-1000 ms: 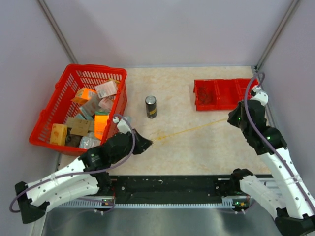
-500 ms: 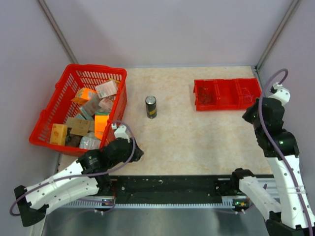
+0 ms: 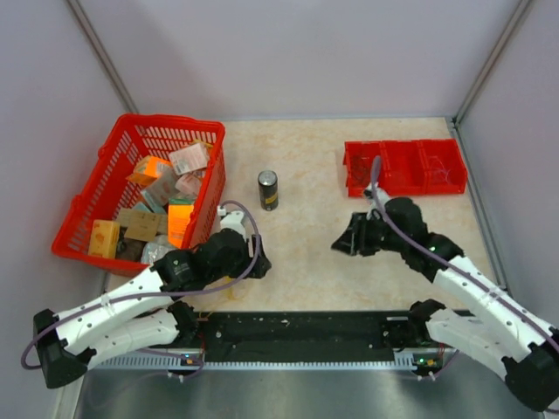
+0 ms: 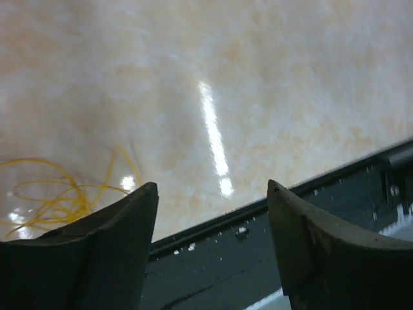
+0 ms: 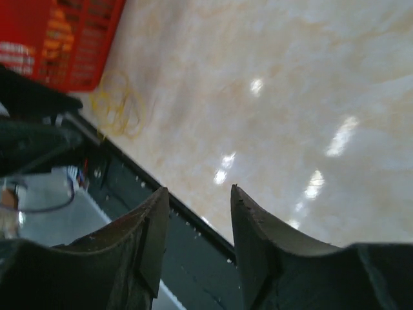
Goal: Untangle the cables
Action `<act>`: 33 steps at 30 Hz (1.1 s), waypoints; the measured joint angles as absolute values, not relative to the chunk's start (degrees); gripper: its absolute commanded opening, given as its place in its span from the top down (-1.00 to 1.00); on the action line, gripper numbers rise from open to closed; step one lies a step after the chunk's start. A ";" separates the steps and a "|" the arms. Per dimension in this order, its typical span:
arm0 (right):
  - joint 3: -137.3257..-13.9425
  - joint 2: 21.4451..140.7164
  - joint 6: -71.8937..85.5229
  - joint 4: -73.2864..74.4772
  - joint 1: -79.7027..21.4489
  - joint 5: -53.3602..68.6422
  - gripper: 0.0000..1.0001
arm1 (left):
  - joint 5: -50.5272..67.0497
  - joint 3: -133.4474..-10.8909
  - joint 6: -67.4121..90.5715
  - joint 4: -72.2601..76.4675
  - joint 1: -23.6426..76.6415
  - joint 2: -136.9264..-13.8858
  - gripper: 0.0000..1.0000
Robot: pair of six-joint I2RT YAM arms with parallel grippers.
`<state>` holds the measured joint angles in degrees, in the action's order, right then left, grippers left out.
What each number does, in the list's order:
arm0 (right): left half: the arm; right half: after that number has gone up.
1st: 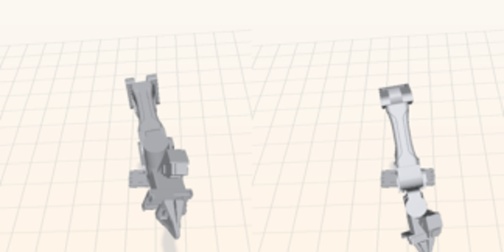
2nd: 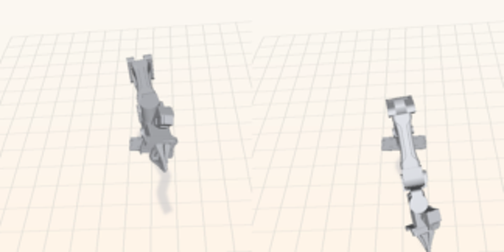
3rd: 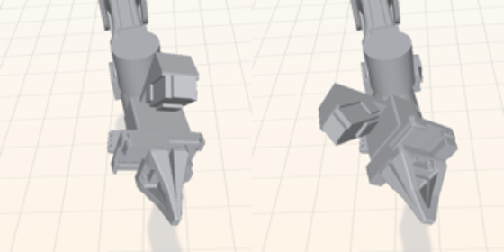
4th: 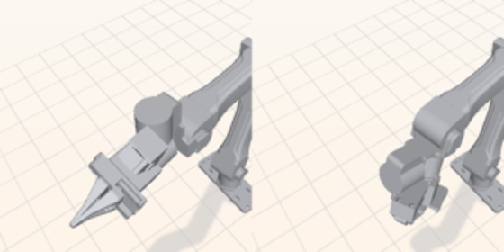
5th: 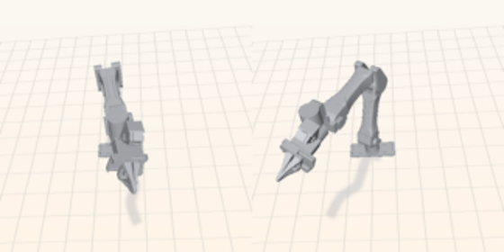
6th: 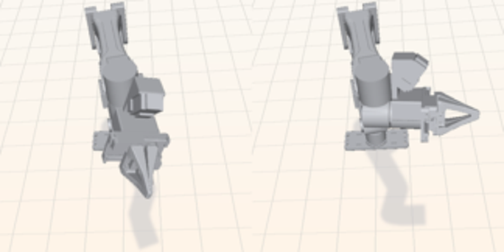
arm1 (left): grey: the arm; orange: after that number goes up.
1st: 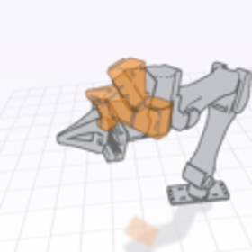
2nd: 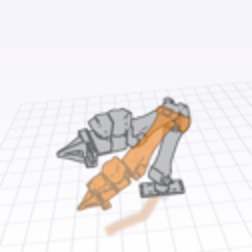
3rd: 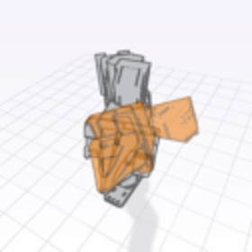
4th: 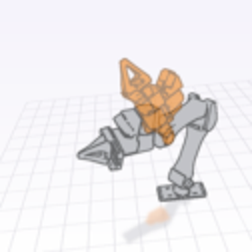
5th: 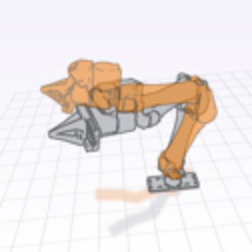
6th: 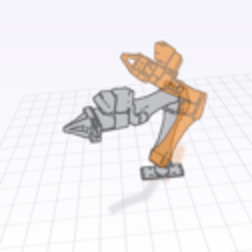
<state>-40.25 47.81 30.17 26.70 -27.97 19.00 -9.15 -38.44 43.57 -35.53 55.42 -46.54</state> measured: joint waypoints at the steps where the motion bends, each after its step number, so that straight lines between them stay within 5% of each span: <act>1: -38.74 48.69 31.46 24.71 -30.57 19.66 0.00 | -11.38 -39.51 44.56 -36.58 55.13 -46.78 -0.34; 4: -32.27 54.08 38.46 11.33 -37.63 21.71 -0.17 | -18.72 -43.27 49.78 -42.41 54.08 -48.95 -0.10; 11: -31.27 75.75 48.90 -10.76 -53.67 18.06 -0.43 | -19.44 -39.99 51.88 -44.29 53.67 -38.59 -0.54; 17: -36.47 93.76 58.39 -31.14 -58.28 16.64 -0.43 | -15.77 -37.58 50.43 -42.65 53.89 -18.11 -0.60; 23: -47.37 105.27 65.69 -35.68 -61.49 13.76 -0.38 | -15.20 -40.60 48.18 -42.98 53.89 -14.39 -0.61; 26: -51.16 108.49 68.42 -35.79 -63.02 12.58 -0.23 | -14.31 -41.32 47.07 -43.07 53.89 -14.68 -0.61; 33: -54.81 112.77 72.58 -33.36 -63.48 9.87 1.00 | -11.60 -41.34 45.04 -42.83 53.89 -19.57 -0.50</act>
